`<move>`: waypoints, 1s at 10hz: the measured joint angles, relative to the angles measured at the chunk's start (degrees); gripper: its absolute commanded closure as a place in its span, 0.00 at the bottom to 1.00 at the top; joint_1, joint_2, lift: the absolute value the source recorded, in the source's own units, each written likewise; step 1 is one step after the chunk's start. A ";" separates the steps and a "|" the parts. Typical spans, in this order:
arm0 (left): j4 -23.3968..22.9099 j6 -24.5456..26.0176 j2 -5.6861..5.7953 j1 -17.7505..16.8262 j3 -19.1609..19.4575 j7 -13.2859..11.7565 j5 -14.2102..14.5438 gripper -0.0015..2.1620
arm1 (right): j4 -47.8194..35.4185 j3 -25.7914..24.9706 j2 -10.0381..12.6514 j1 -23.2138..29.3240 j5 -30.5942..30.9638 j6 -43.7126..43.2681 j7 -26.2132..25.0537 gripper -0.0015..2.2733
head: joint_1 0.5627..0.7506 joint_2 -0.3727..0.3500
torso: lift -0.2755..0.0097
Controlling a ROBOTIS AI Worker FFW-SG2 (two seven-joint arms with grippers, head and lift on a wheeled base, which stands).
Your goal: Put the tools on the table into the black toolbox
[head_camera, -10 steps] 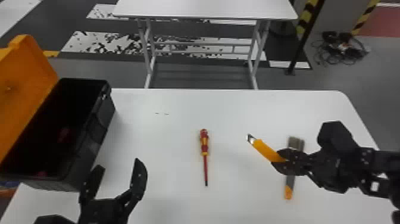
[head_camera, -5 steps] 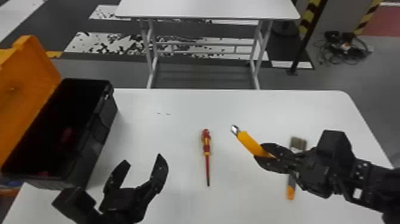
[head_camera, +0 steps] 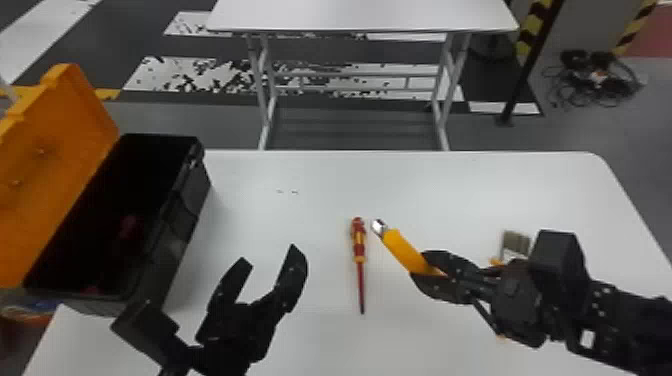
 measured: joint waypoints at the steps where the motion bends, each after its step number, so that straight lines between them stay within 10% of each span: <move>1: -0.38 0.95 -0.12 -0.01 -0.18 -1.95 2.64 0.00 | 0.09 0.48 0.42 0.05 0.20 -0.19 -0.06 0.65 | 0.70 0.57 | 0.70; 4: -0.50 3.75 -0.59 -0.11 -2.45 -5.78 7.98 0.00 | 0.70 1.42 1.86 -0.31 0.44 -0.93 -0.41 0.65 | 0.70 0.51 | 0.70; 10: -0.68 4.10 -0.70 -0.96 -8.19 -7.14 6.70 0.00 | 4.01 4.45 3.02 -3.27 0.79 -0.77 -0.52 0.65 | 0.70 0.43 | 0.70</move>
